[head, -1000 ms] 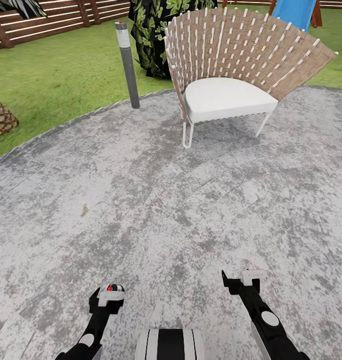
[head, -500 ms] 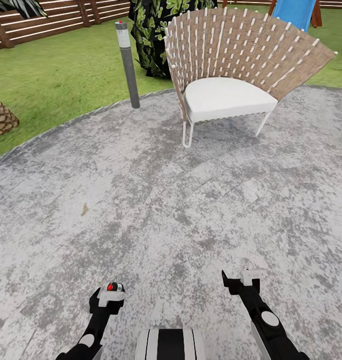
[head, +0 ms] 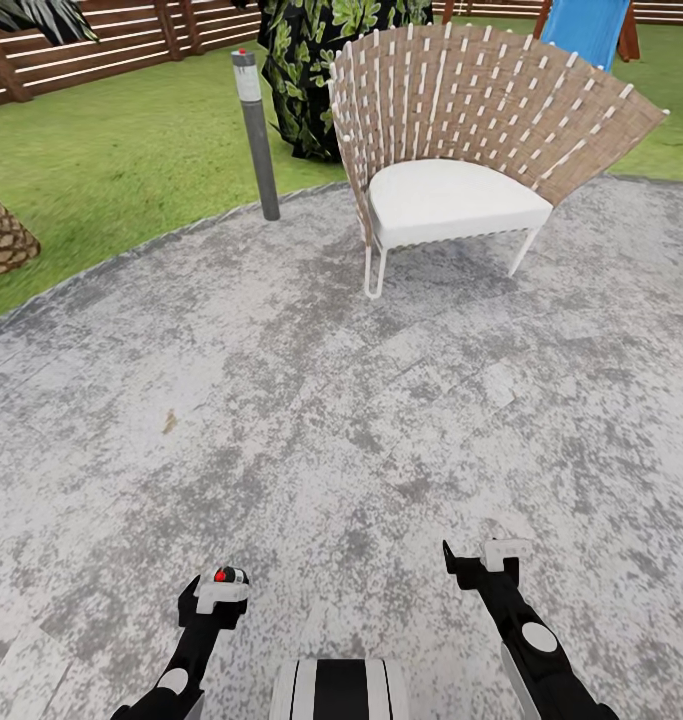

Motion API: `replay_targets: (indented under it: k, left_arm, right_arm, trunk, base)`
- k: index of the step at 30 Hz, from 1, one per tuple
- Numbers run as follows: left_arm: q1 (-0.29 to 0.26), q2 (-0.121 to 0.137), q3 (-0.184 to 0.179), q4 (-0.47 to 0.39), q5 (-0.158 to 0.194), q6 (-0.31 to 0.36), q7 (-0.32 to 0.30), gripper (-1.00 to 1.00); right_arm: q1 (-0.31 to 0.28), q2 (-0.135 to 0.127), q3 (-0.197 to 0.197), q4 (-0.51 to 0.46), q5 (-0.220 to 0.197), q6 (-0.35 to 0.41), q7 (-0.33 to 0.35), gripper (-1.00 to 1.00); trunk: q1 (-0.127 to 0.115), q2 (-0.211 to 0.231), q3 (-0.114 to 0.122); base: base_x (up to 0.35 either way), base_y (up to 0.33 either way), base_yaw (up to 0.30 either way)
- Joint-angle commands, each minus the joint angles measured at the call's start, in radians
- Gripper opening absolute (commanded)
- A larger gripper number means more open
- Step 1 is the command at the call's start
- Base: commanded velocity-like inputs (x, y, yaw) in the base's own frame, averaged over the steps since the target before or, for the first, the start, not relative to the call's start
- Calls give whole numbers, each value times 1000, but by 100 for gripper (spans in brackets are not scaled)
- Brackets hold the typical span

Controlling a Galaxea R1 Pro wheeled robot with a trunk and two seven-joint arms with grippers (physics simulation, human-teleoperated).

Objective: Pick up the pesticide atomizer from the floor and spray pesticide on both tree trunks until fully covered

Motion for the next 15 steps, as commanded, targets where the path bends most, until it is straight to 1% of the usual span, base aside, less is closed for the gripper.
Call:
replay_targets:
  k: [1,15]
  left_arm:
    - [0,0,0,0,0,0,0,100]
    - [0,0,0,0,0,0,-1,100]
  right_arm:
    - [0,0,0,0,0,0,0,100]
    - [0,0,0,0,0,0,0,100]
  trunk:
    - [0,0,0]
    - [0,0,0]
  base:
    - [0,0,0]
    - [0,0,-18]
